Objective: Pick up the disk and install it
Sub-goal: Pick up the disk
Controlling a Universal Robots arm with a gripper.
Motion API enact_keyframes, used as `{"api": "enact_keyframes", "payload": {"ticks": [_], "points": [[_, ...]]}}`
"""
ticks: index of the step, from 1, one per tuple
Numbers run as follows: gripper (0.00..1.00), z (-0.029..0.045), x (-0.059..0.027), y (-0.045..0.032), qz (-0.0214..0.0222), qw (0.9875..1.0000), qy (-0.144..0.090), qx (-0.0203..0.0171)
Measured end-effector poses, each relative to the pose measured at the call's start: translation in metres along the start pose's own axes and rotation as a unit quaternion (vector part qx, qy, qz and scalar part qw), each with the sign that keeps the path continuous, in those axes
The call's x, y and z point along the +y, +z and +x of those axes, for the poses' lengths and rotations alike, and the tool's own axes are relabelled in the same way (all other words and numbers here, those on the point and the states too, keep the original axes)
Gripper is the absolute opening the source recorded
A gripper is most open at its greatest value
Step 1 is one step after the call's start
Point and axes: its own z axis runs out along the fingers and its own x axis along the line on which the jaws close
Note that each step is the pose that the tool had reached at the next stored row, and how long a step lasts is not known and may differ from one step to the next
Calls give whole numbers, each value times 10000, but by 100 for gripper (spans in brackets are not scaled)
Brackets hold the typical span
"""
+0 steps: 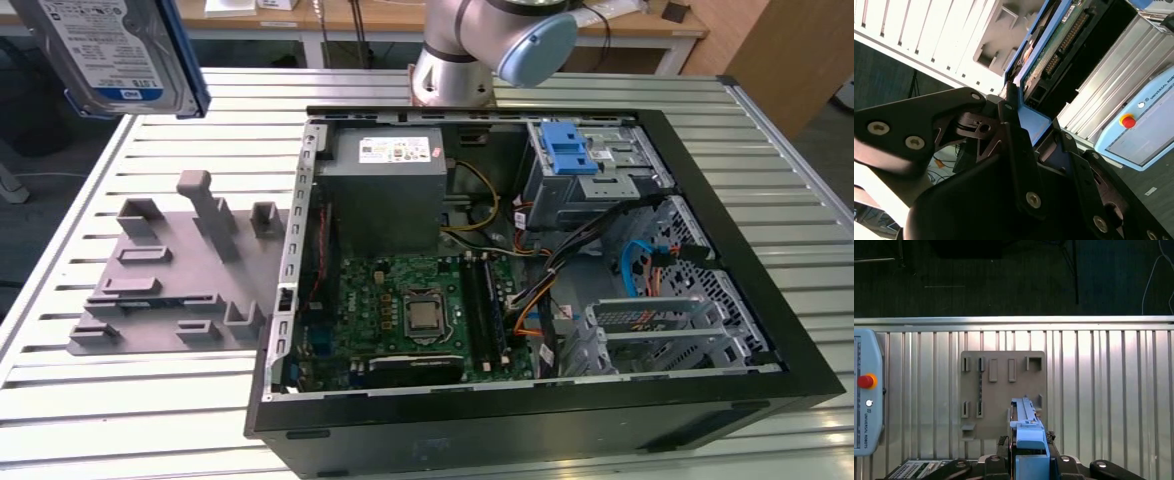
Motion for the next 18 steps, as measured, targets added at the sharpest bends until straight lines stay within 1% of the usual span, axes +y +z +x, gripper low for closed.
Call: {"api": "enact_keyframes", "payload": {"ticks": [10,12,18], "points": [[36,60,-116,-3,-10,10000,0,1],[36,67,-129,-2,-10,10000,0,0],[36,134,-220,-6,-24,10000,0,1]]}}
